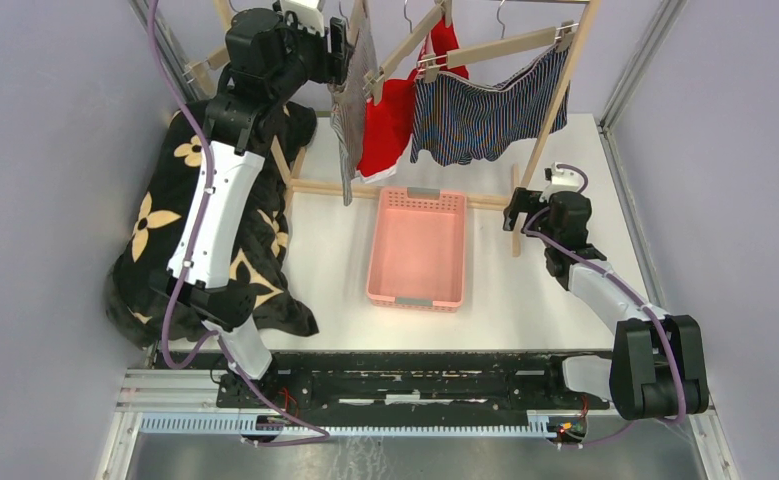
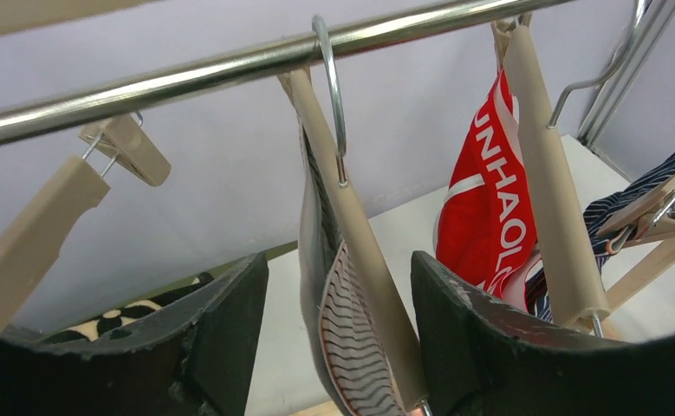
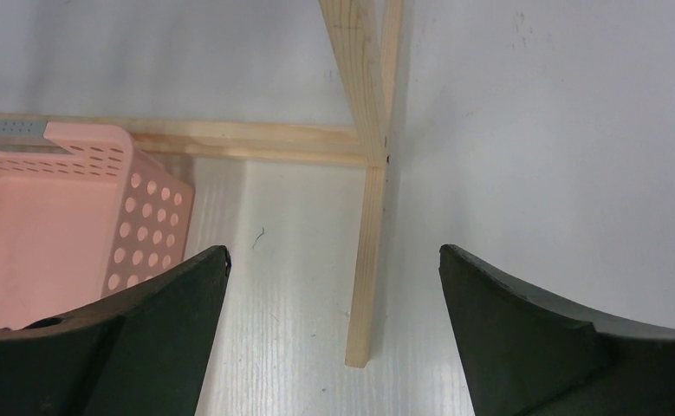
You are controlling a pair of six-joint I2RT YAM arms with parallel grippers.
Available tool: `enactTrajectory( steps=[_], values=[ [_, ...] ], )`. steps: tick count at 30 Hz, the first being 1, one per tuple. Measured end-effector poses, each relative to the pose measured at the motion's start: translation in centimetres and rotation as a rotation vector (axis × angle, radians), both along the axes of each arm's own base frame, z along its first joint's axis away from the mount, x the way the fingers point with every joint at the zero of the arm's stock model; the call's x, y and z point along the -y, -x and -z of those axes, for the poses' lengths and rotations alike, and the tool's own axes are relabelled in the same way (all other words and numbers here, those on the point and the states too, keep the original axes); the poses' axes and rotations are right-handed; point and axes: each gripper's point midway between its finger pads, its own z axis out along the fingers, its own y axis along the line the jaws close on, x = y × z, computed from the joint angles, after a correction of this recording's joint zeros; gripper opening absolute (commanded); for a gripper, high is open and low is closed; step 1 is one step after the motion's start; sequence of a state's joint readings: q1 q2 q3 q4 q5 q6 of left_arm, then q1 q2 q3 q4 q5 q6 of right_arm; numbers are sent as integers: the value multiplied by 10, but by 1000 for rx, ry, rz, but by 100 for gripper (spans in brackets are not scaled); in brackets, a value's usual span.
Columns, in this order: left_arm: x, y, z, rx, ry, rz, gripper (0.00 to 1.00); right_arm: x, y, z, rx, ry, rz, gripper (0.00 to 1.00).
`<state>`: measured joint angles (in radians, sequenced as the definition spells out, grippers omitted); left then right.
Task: Remove the underwear clipped to the hanger
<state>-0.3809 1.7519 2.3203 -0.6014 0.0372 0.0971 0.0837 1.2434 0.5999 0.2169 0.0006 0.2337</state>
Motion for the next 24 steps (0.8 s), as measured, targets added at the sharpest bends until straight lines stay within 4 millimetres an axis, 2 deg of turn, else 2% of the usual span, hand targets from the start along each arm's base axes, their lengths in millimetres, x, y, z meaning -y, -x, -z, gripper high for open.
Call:
enactTrajectory(
  steps=[5,9,19,24],
  values=[
    [3,-6,14,-19,-8,3,57,-2,0,0,0,3,-8,100],
    [5,-9,26,-45,-19,6,53,-3,0,0,1,3,-10,100],
    [7,-17,40,-46,-21,3,5,-5,0,-4,16,4,-13,100],
    [7,-18,40,-22,-11,0,3,-5,0,-4,16,6,-15,100]
  ],
)
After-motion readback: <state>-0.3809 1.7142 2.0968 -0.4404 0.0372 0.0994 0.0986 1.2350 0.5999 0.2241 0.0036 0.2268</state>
